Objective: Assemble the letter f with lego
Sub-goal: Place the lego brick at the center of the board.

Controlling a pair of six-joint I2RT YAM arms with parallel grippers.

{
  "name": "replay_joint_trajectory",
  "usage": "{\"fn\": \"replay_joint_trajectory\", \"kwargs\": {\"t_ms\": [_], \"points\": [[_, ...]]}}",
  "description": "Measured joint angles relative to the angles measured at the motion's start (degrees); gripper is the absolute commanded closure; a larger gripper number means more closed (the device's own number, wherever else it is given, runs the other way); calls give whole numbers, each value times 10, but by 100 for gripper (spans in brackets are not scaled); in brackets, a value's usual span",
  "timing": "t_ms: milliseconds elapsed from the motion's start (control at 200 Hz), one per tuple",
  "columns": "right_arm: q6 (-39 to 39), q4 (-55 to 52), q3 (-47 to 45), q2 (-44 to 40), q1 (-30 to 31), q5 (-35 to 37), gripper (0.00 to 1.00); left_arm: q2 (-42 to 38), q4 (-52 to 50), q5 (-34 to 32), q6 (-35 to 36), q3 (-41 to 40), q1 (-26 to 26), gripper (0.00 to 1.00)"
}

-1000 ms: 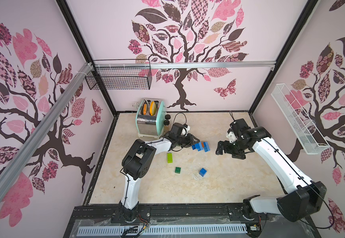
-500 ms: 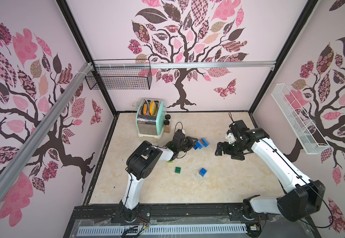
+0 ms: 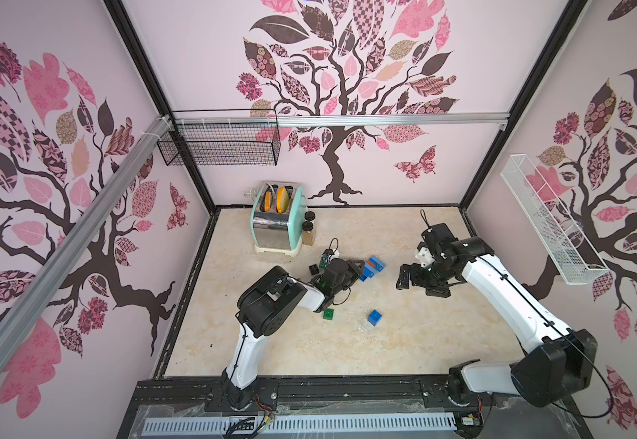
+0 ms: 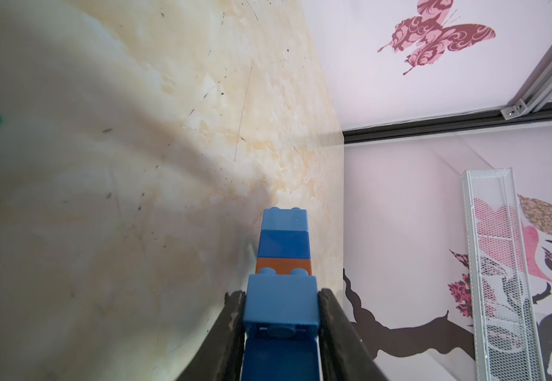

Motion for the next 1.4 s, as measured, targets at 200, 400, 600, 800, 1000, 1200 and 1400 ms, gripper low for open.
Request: {"fn": "replay_joint_trajectory", "kwargs": {"t_ms": [200, 400, 600, 800, 1000, 1200, 1400], "points": [[0, 5, -8, 1, 0, -7, 1, -3, -22, -32, -16, -27, -10, 53], [1, 8, -11, 1, 0, -11, 1, -6, -21, -42, -21, -35, -14, 49], [5, 14, -16, 2, 0, -18, 1, -50, -73, -36, 10, -45, -13, 40], [9, 23, -21, 0, 0, -23, 1, -117, -195, 68, 119, -20, 22, 34], [9, 27, -45, -2, 0, -27, 1, -110, -337, 212, 269, 50, 55, 27], [9, 29, -46, -3, 0, -31, 1, -105, -438, 278, 374, 68, 49, 25], [9, 29, -46, -5, 0, -35, 1, -99, -477, 293, 414, 70, 49, 25]]}}
